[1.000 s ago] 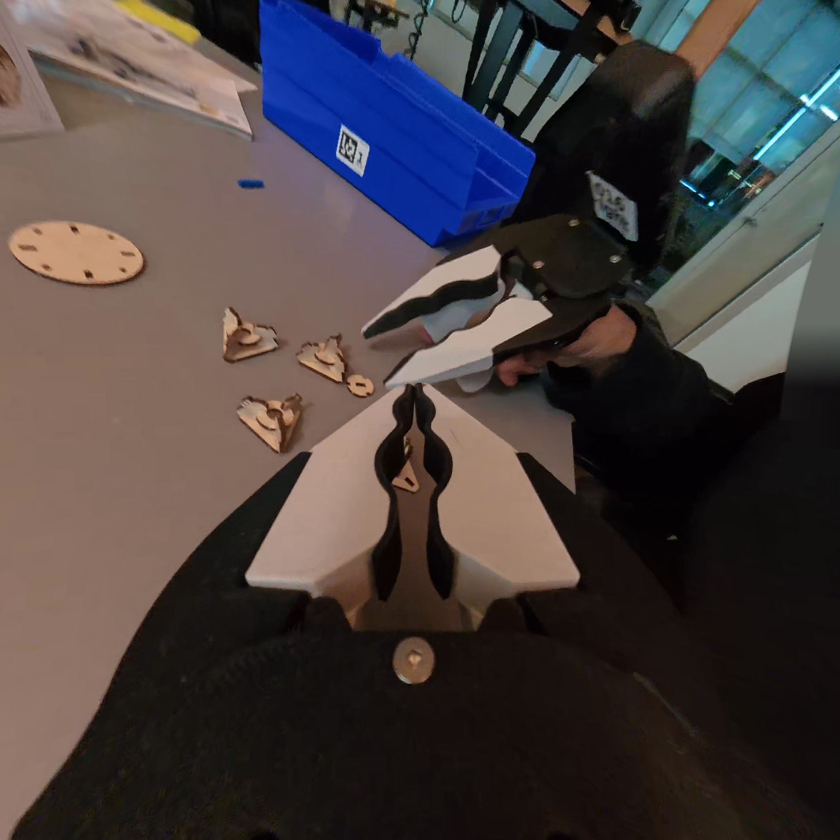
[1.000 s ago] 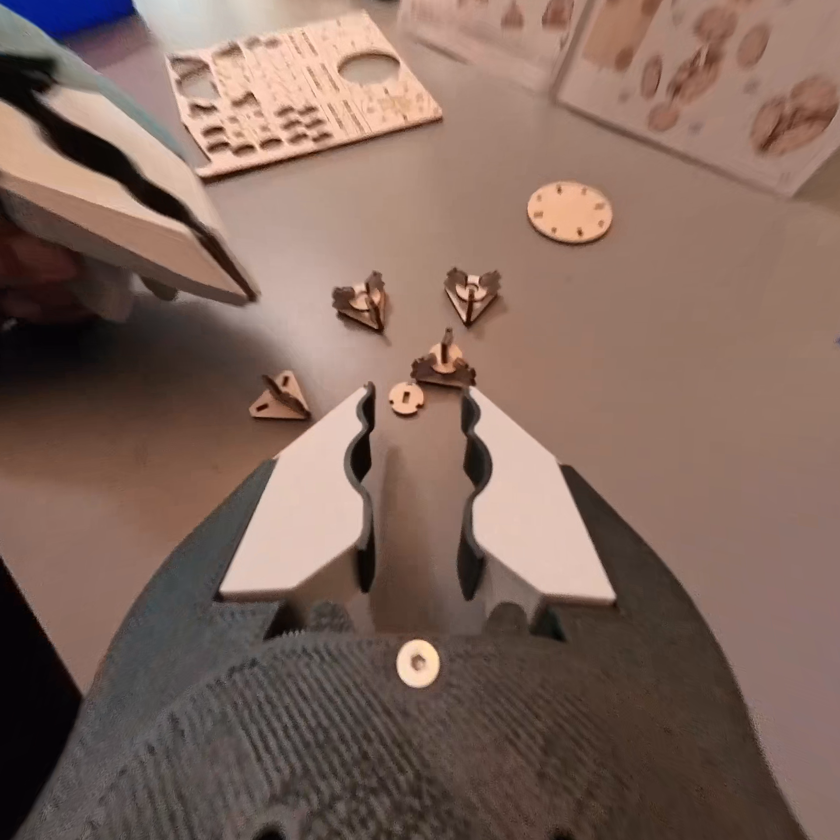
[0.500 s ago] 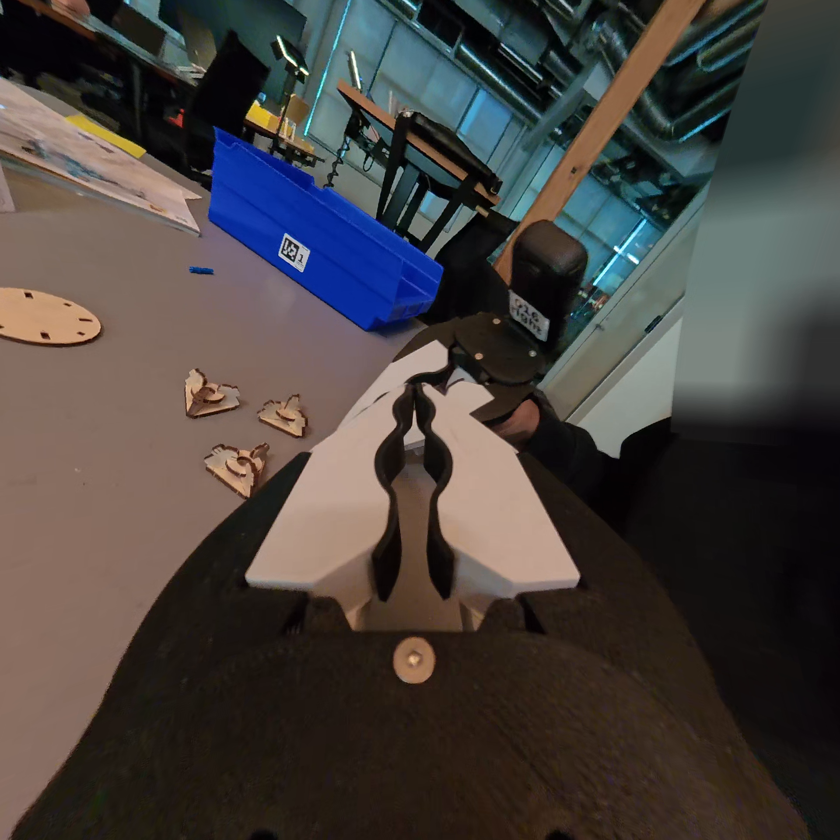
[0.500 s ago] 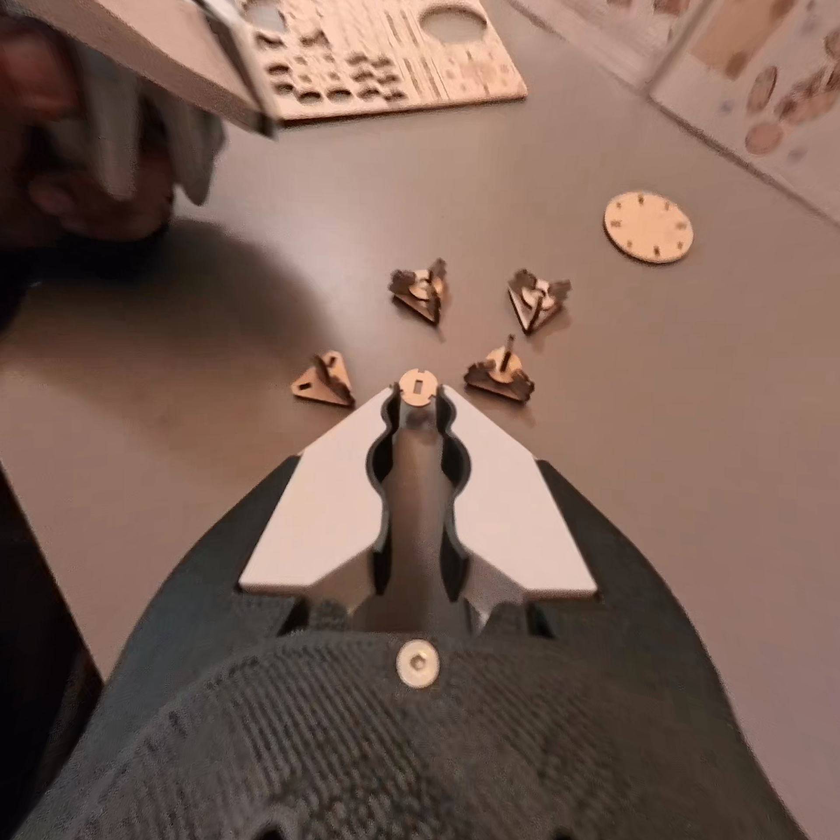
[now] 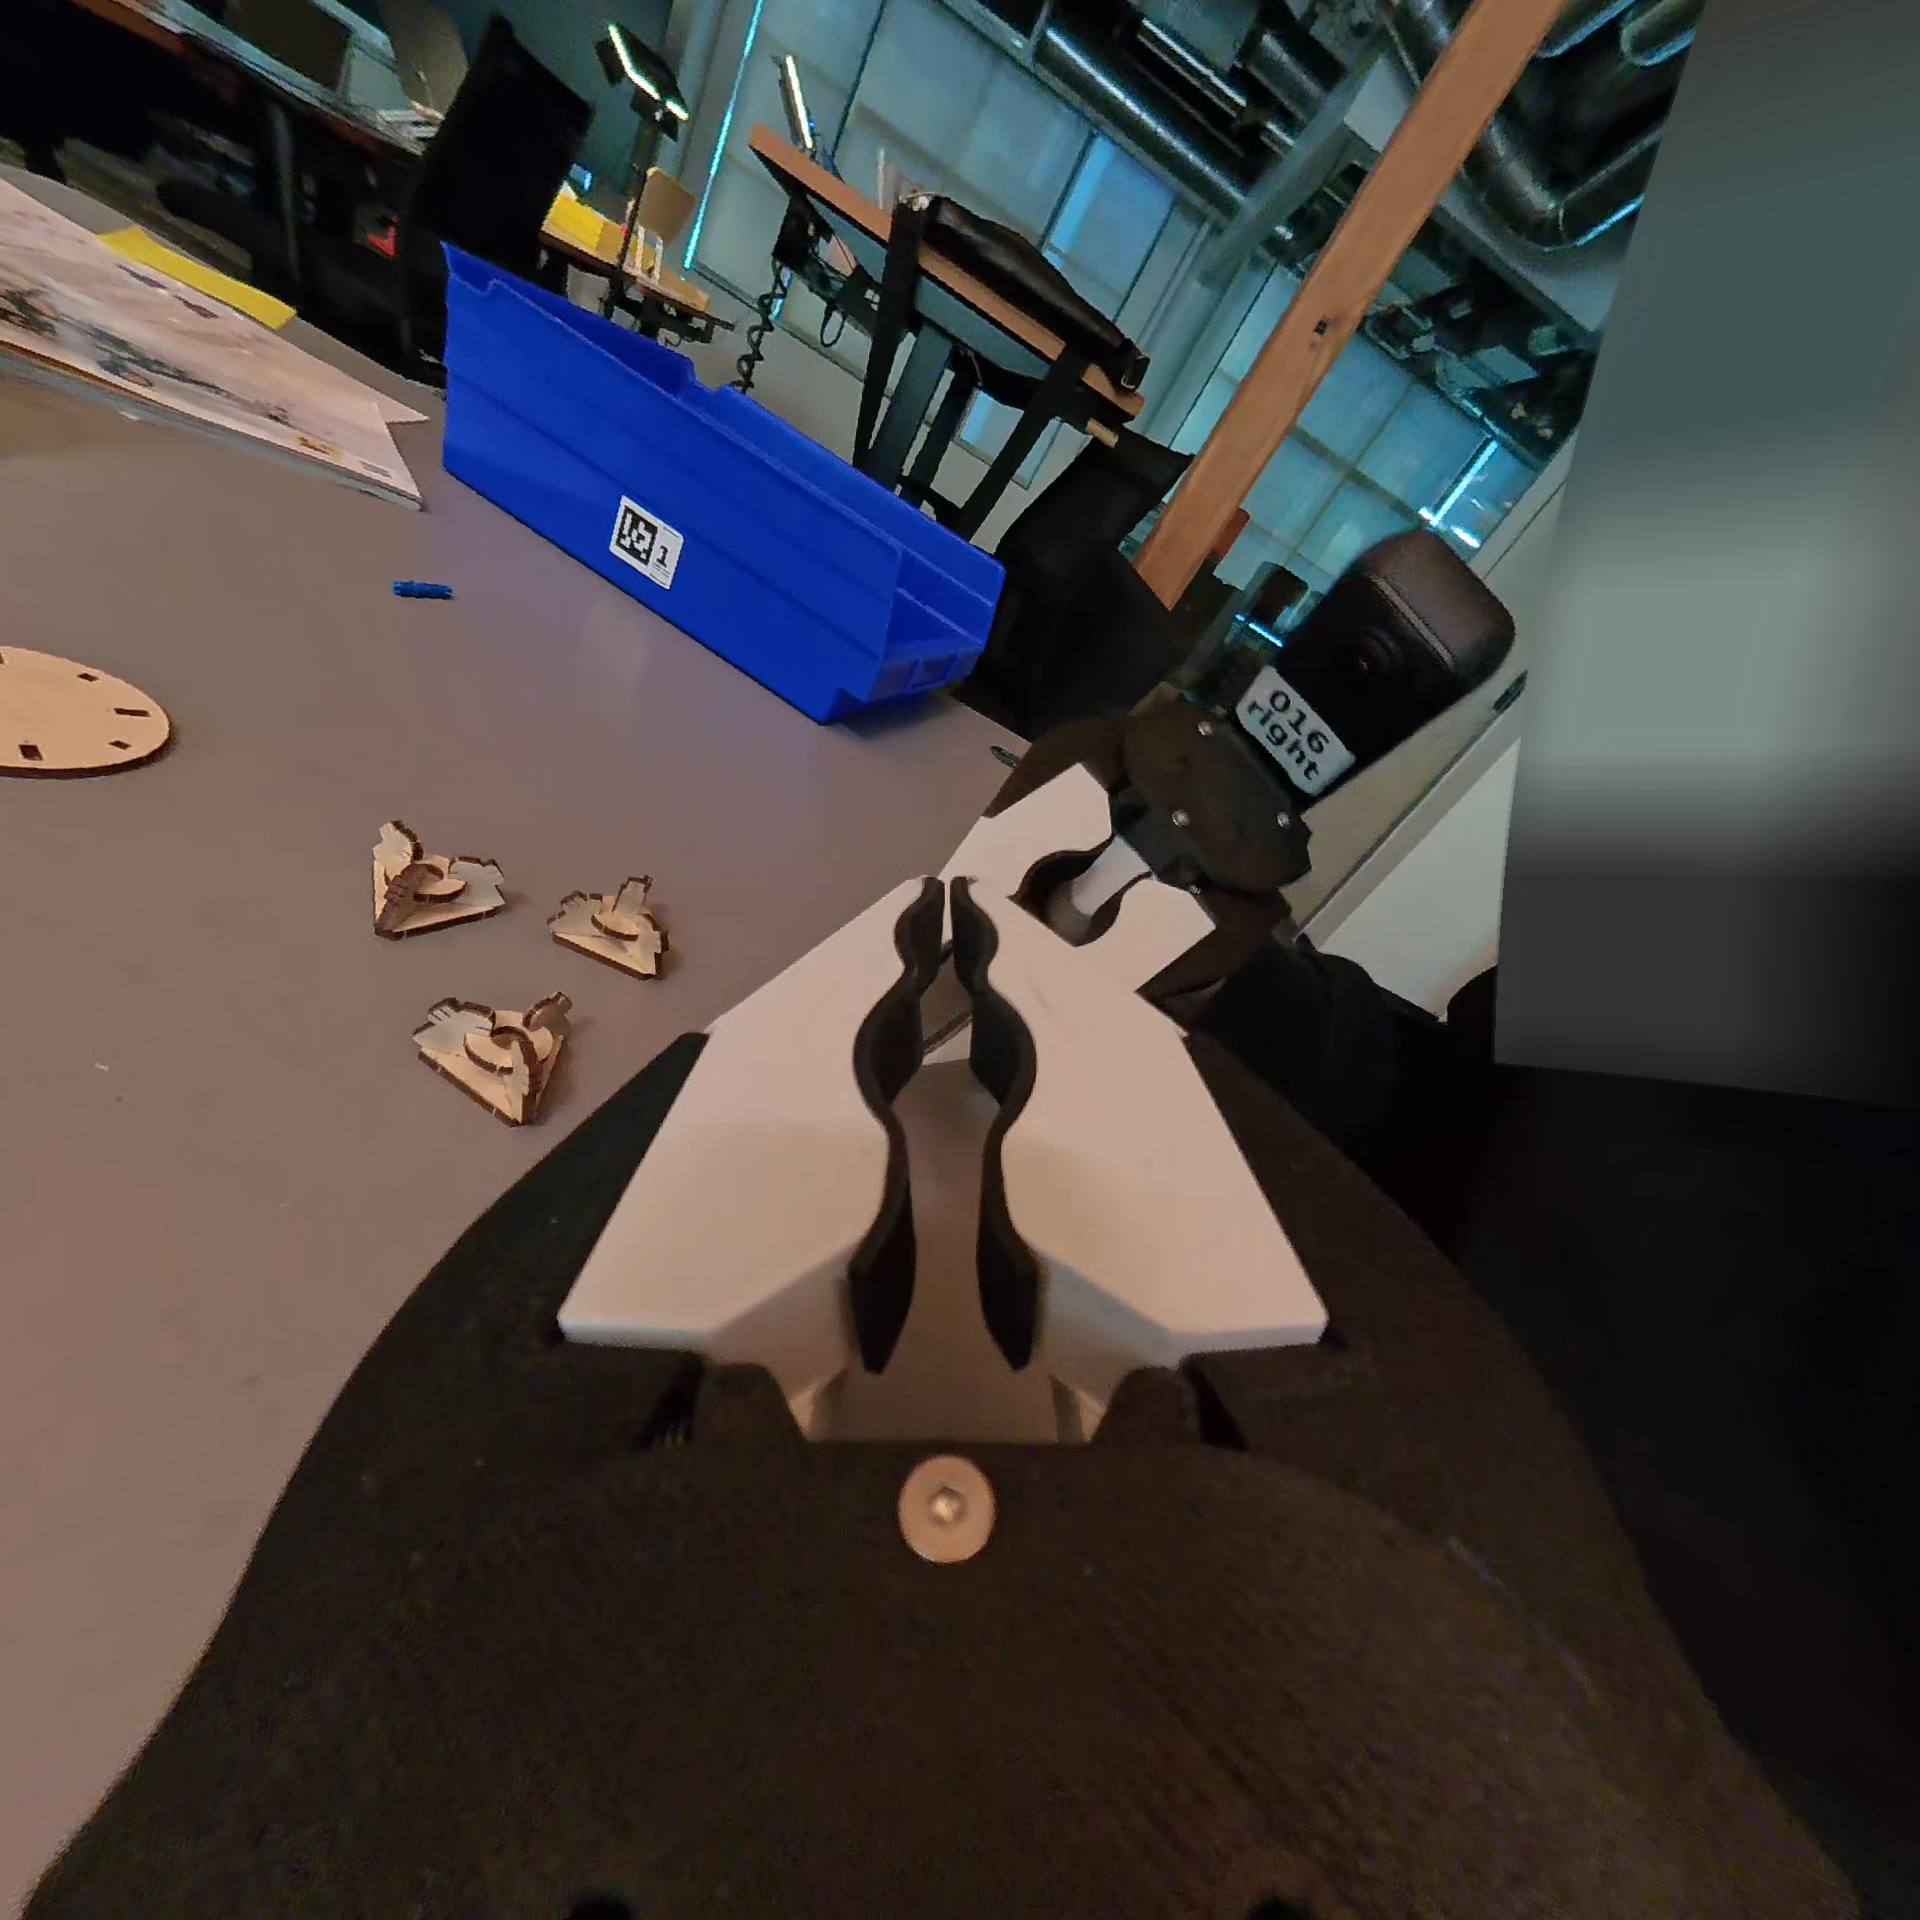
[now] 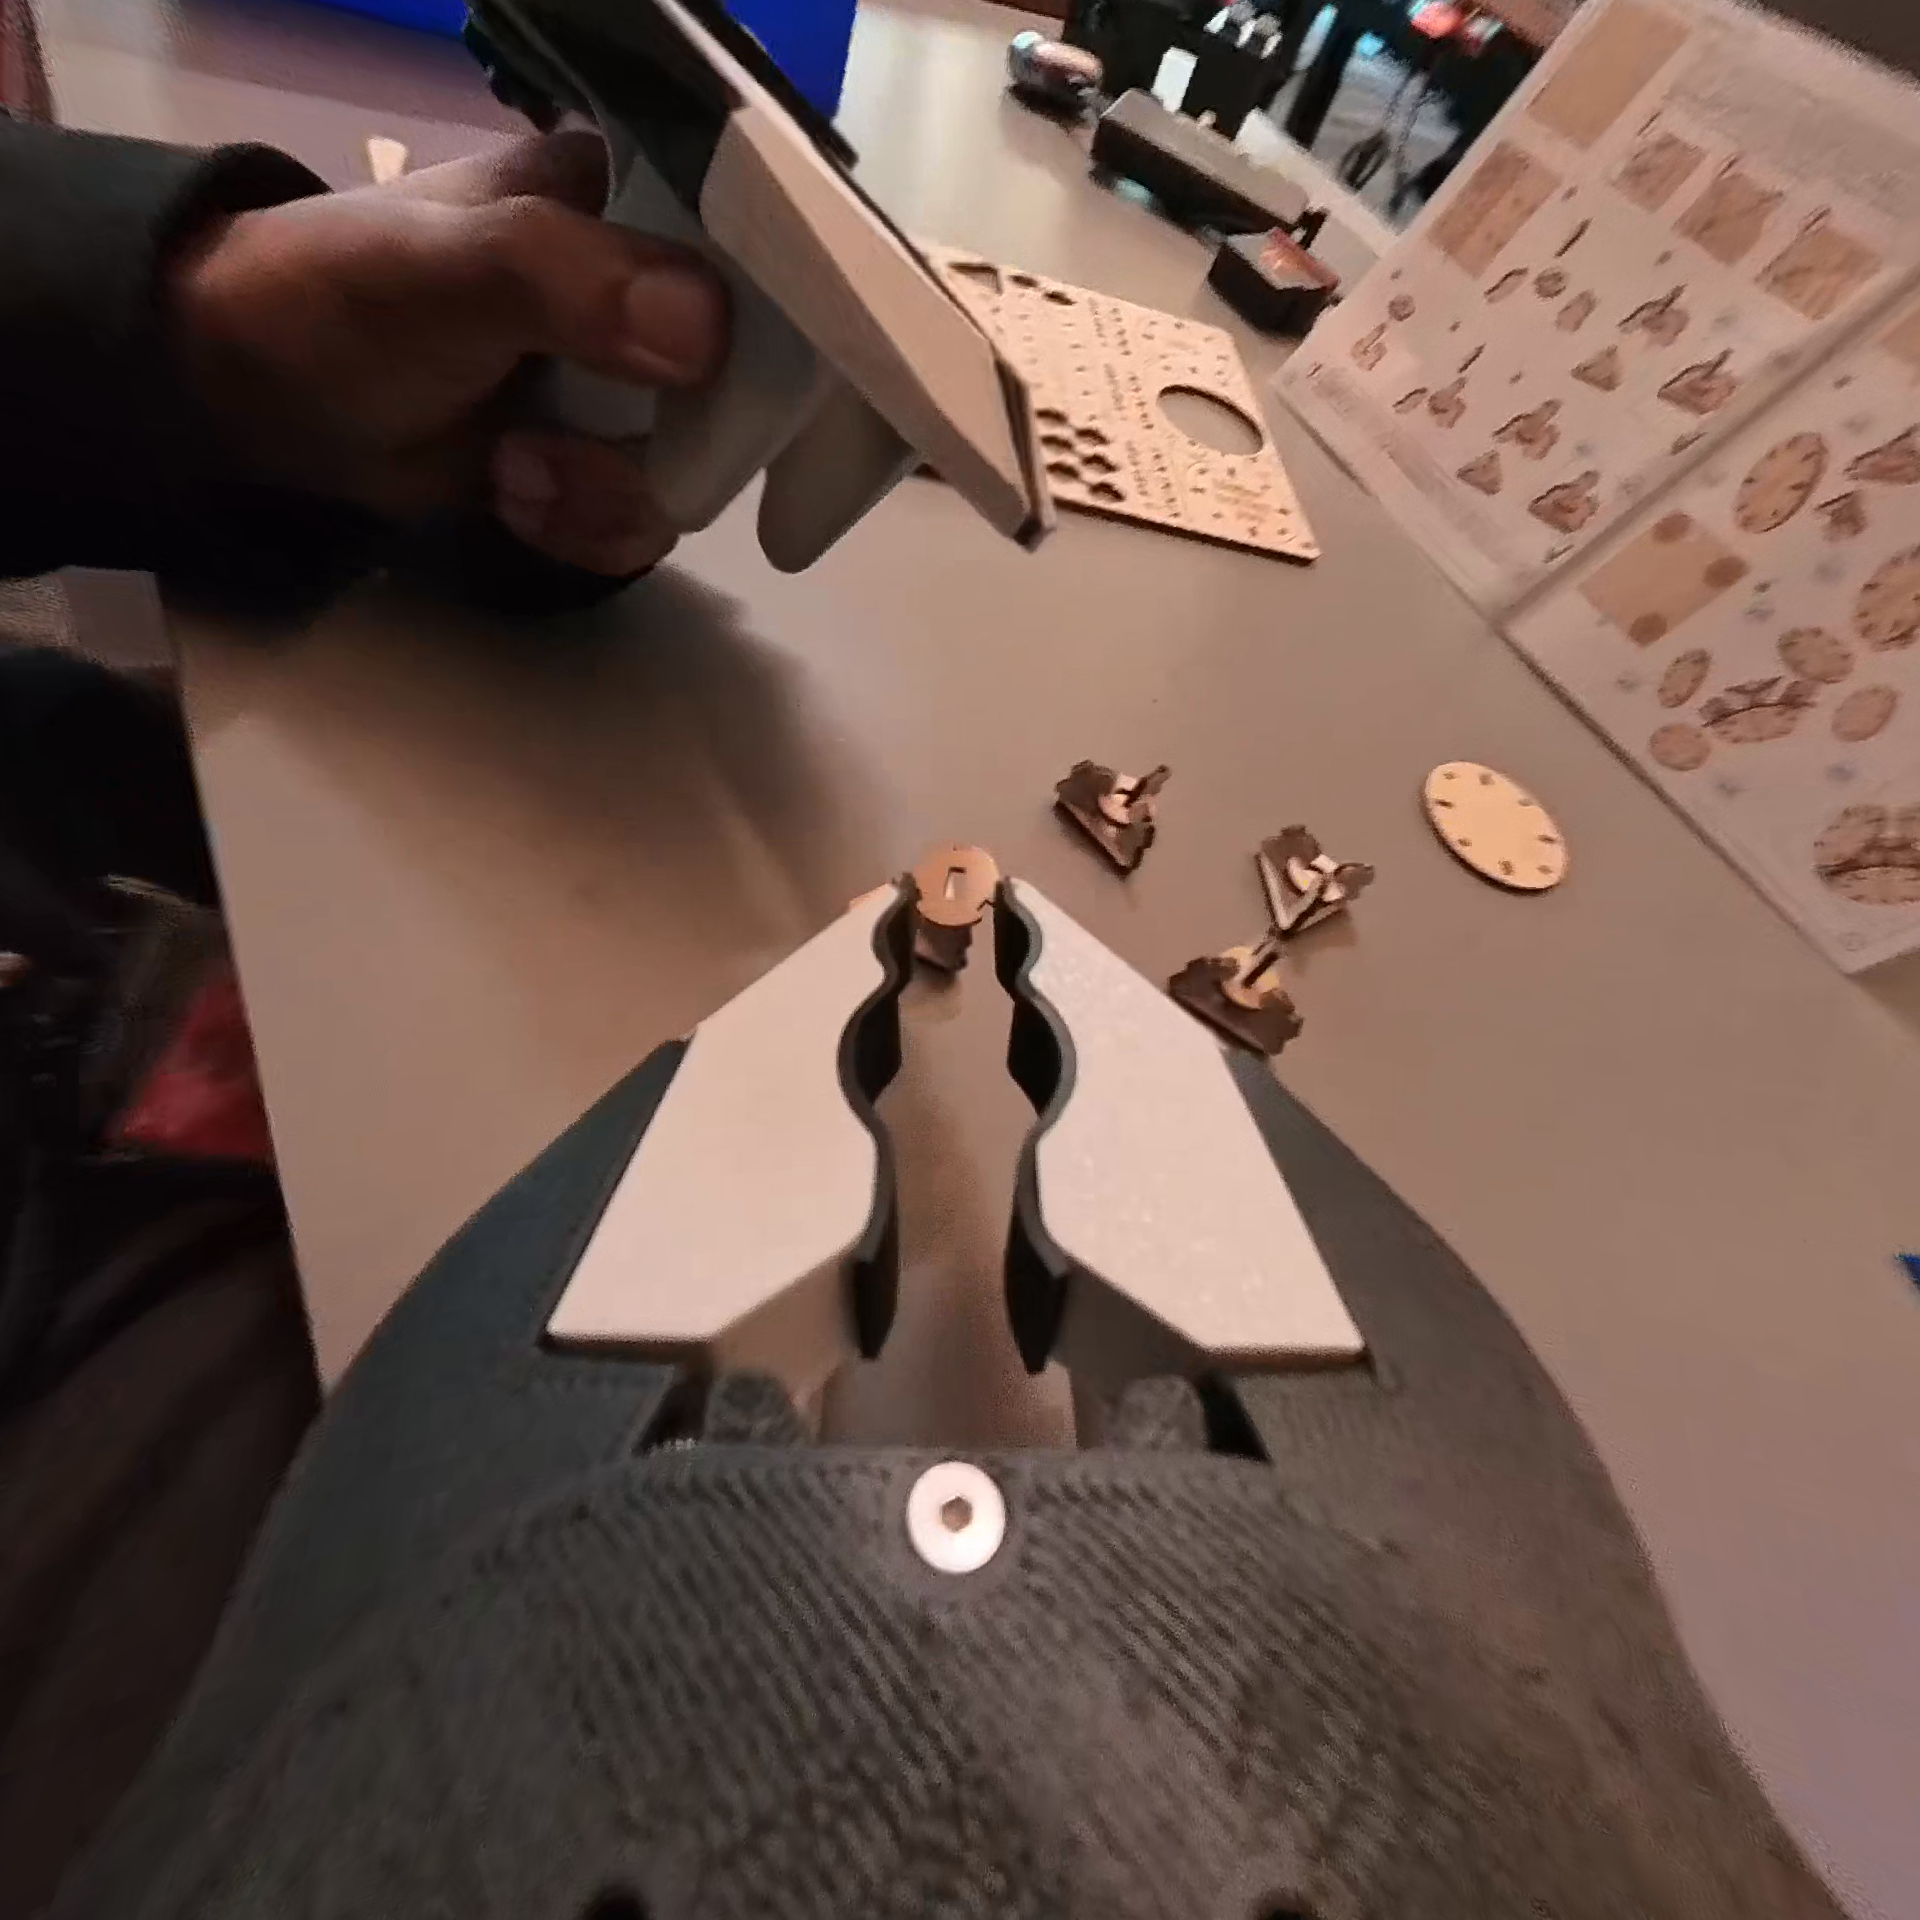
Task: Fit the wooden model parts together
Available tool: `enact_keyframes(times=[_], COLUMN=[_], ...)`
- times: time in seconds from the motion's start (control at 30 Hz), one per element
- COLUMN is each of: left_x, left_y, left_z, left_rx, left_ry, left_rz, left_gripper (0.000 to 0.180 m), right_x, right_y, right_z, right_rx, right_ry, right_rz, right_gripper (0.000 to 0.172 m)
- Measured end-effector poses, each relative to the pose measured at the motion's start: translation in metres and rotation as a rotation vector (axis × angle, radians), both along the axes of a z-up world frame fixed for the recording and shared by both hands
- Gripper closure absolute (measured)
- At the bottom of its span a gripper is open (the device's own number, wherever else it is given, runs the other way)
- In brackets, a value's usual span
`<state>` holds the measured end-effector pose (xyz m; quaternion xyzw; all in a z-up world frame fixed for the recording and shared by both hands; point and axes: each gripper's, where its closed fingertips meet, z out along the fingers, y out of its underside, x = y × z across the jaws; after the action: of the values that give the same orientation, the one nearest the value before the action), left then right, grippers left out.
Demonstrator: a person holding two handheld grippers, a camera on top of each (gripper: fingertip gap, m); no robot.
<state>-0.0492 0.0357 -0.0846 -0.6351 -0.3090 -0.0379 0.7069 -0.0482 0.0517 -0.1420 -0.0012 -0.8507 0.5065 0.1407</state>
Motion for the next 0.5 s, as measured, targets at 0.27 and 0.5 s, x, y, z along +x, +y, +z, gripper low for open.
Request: enact_keyframes(times=[0.27, 0.5], left_x=[-0.005, -0.004], left_y=[0.001, 0.002], left_z=[-0.006, -0.007], left_rx=[-0.052, -0.053], left_ry=[-0.013, -0.019], left_rz=[0.038, 0.029], left_gripper=[0.170, 0.166], right_x=[-0.010, -0.020], right_y=[-0.007, -0.001], right_z=[0.031, 0.044], right_rx=[-0.209, -0.298], right_ry=[-0.150, -0.081], right_rz=[0.149, 0.084], right_gripper=[0.158, 0.158])
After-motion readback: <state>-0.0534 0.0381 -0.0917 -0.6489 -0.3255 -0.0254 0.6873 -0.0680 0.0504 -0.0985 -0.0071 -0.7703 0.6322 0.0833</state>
